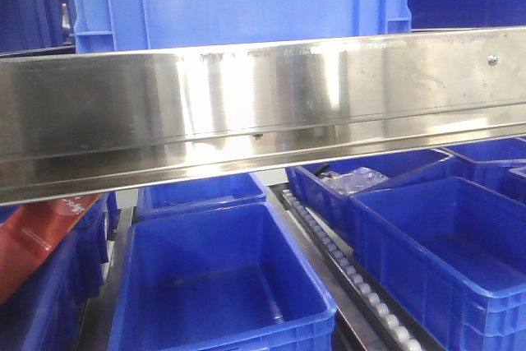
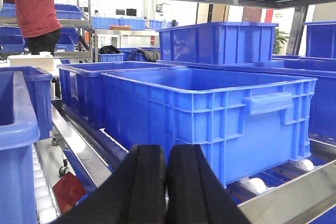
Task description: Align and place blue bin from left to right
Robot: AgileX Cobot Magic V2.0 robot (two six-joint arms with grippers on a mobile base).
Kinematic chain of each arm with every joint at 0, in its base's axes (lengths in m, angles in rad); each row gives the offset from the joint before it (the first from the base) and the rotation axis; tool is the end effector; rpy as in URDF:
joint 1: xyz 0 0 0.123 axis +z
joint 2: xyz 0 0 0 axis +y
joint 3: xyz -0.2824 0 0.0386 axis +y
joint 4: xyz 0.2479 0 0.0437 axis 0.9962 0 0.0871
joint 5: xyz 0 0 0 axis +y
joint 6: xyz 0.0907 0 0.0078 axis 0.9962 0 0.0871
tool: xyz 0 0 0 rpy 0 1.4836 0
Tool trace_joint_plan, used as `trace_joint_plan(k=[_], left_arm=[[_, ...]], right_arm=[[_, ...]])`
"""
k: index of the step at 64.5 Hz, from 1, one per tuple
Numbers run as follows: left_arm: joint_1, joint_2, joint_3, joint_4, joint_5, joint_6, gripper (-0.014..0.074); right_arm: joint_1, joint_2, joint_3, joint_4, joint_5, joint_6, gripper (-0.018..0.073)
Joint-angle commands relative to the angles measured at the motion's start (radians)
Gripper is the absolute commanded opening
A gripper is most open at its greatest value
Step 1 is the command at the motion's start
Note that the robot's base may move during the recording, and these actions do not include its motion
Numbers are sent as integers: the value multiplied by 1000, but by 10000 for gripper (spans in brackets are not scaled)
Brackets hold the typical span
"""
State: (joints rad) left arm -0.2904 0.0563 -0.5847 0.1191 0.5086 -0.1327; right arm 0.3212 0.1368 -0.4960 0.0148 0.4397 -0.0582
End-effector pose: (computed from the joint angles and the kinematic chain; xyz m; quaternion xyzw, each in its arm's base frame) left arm 0.0040 0.0043 0.3500 0.0657 0.6640 -0.0992 0.7382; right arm 0.0314 0.0110 0.3283 -0.1304 0.6925 0.0999 0.7024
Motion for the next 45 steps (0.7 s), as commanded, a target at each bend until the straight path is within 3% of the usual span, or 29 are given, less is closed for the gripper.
trace_joint_plan(k=[1,32,45], left_arm=[[-7,-6,0,-10,-27,0,4],[0,-6,4,-11,-27,0,4],[116,-24,85,-13,-47,0,4]], right_arm=[[1,-6,2,-15,-21,-5,-88],[1,-6,2,-15,-21,-5,-88],[1,-6,2,-15,-21,-5,-88]])
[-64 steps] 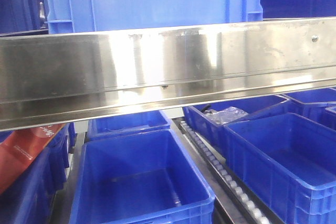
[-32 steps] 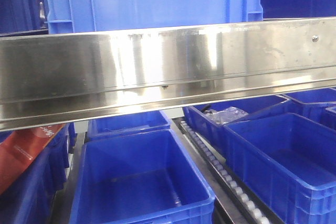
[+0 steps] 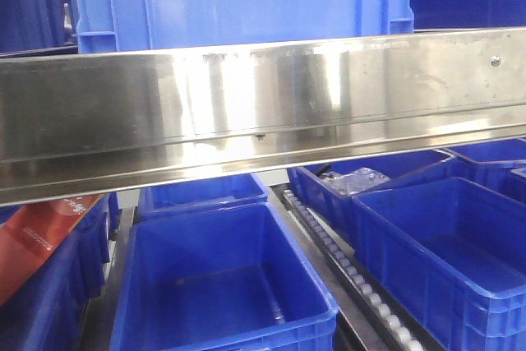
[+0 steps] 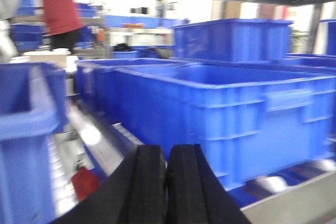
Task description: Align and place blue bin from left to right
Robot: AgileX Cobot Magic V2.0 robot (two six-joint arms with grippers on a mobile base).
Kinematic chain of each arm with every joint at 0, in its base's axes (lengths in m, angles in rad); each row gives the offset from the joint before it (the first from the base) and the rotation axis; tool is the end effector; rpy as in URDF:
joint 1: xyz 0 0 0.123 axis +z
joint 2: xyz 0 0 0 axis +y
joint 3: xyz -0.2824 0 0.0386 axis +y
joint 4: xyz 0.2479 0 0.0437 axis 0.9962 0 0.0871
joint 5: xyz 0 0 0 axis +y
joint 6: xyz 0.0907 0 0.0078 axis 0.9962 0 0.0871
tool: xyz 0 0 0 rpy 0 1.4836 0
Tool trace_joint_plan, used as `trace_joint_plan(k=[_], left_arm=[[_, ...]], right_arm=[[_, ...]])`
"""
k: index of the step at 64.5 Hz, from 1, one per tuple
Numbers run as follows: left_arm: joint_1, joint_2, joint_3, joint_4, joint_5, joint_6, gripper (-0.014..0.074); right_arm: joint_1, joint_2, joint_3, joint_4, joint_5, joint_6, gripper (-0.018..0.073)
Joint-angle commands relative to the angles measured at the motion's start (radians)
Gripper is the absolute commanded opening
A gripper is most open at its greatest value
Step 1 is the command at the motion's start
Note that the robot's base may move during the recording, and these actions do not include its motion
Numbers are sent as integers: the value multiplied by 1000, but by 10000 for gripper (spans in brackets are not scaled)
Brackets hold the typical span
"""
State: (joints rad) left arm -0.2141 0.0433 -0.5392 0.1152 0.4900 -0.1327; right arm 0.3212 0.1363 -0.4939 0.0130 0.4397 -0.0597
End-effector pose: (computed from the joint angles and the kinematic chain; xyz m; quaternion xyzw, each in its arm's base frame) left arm 0.0082 0.0033 0.3388 0.0415 0.6712 -0.0724 0.7366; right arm 0.0315 0.0110 0.3277 -0.1314 0.6929 0.0985 0.7020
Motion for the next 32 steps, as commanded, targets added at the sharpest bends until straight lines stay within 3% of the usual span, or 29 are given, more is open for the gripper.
trace_joint_plan(k=[1,13,29,32], left_arm=[[56,-13,58,-9,-34,0,4],[175,-43,271,-19,-171,2,4],[239,-43,539,-100,-457,2,4],[243,-43,539,-101,-390,2,4]], right_arm=[[1,-6,0,-13,-21,-3,-88],[1,-6,0,-13,-21,-3,-88],[1,-6,0,-13,-23,-3,-88],[1,-6,0,-13,-23,-3,-88]])
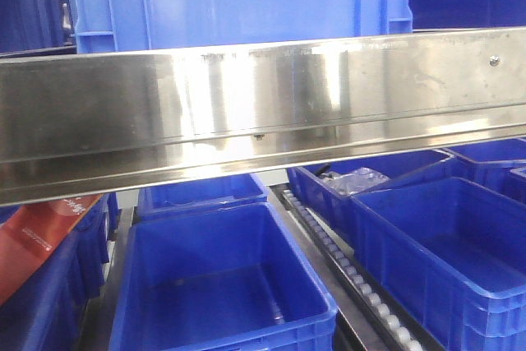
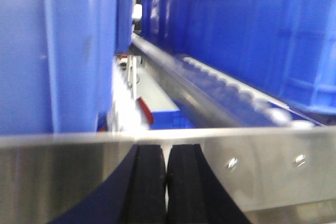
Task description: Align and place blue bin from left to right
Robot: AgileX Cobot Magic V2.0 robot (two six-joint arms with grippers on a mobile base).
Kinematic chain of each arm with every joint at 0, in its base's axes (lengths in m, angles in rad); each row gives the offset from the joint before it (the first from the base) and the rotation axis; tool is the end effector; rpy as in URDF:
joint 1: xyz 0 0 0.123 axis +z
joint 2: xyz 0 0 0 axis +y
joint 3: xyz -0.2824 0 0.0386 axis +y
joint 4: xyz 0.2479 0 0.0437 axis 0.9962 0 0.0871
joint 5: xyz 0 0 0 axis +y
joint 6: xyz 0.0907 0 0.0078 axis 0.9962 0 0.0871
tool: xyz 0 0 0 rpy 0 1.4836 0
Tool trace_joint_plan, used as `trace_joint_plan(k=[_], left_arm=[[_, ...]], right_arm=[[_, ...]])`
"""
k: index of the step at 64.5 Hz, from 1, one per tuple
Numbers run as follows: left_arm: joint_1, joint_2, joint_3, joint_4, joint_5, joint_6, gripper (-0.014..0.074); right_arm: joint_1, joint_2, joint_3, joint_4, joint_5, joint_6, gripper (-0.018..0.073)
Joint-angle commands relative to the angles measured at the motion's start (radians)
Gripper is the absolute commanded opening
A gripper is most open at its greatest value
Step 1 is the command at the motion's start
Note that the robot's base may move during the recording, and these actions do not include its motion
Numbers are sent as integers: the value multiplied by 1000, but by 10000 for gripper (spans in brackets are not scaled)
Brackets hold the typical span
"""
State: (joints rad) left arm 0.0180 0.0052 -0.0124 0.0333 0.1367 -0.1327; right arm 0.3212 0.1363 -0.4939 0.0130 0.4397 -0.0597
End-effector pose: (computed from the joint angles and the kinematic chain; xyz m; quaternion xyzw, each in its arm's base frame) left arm 0.0563 0.0014 0.2046 -0.0440 0.7205 -0.0266 0.6915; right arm 0.0315 0.0110 0.3277 -0.1314 0.6929 0.0985 0.7020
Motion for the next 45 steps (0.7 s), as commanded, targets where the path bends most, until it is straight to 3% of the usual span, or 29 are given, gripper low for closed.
trace_joint_plan(k=[1,45], left_arm=[[12,-5,12,-15,-29,2,4],[19,-5,12,-11,-23,2,4]], right_arm=[[1,-6,0,-13,-23,-3,-88],[1,-6,0,-13,-23,-3,-88]])
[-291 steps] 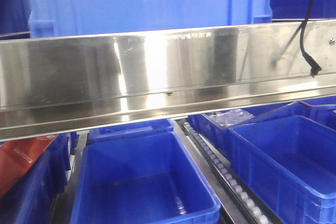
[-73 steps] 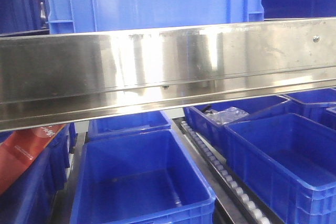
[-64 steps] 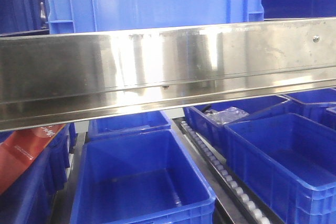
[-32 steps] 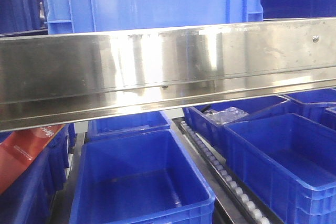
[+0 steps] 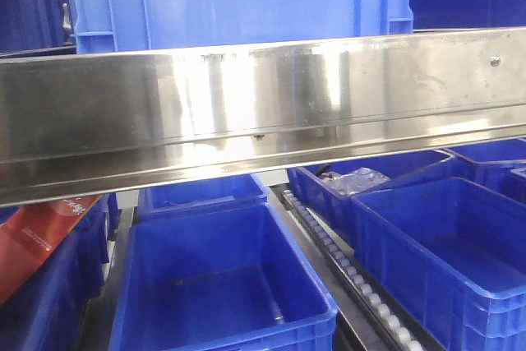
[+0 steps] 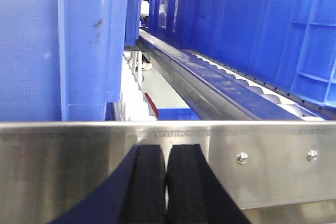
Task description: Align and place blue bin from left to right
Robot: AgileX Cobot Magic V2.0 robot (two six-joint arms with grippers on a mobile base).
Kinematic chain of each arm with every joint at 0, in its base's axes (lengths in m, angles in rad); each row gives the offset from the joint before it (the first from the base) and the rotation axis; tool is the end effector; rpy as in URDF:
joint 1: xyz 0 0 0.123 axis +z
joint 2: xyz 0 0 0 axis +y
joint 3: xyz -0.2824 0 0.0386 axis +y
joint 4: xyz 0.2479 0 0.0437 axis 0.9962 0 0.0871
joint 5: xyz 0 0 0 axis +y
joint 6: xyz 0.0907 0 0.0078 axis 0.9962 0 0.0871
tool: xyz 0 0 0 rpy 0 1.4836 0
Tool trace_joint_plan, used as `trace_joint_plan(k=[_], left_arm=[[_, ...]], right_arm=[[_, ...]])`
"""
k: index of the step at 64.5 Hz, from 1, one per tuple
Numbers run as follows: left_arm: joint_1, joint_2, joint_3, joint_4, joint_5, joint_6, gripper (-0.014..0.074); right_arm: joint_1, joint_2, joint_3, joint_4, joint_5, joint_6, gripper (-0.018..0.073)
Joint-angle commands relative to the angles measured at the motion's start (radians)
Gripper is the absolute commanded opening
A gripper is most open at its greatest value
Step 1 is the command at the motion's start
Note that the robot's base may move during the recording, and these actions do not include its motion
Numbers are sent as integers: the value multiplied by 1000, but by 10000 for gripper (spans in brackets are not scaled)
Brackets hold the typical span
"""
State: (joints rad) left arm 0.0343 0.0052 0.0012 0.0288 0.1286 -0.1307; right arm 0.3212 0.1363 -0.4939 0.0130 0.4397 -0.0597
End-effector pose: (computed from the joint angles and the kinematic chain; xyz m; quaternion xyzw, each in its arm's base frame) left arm 0.0569 0.0023 0.2007 -0.0506 0.7220 -0.0221 0.6897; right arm 0.0315 0.0110 0.3277 -0.1314 0.6929 0.0985 0.7020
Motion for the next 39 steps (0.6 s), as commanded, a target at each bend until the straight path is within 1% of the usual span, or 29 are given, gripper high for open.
trace_joint_plan(k=[1,31,34,38,39], left_arm=[[2,-5,-1,-6,-15,0,4],[2,-5,-1,-6,-15,0,4],[2,-5,-1,-6,-15,0,4],[2,-5,-1,-6,-15,0,4],[2,-5,-1,-6,-15,0,4]], right_arm=[[1,-6,0,-13,-23,-3,-88],[-1,-6,0,-13,-21,-3,-88],[-18,-6,0,-13,-23,-5,-88],[-73,-6,6,-13,-25,-21,-88],[-97,-6,11,-13,-25,-24,-88]])
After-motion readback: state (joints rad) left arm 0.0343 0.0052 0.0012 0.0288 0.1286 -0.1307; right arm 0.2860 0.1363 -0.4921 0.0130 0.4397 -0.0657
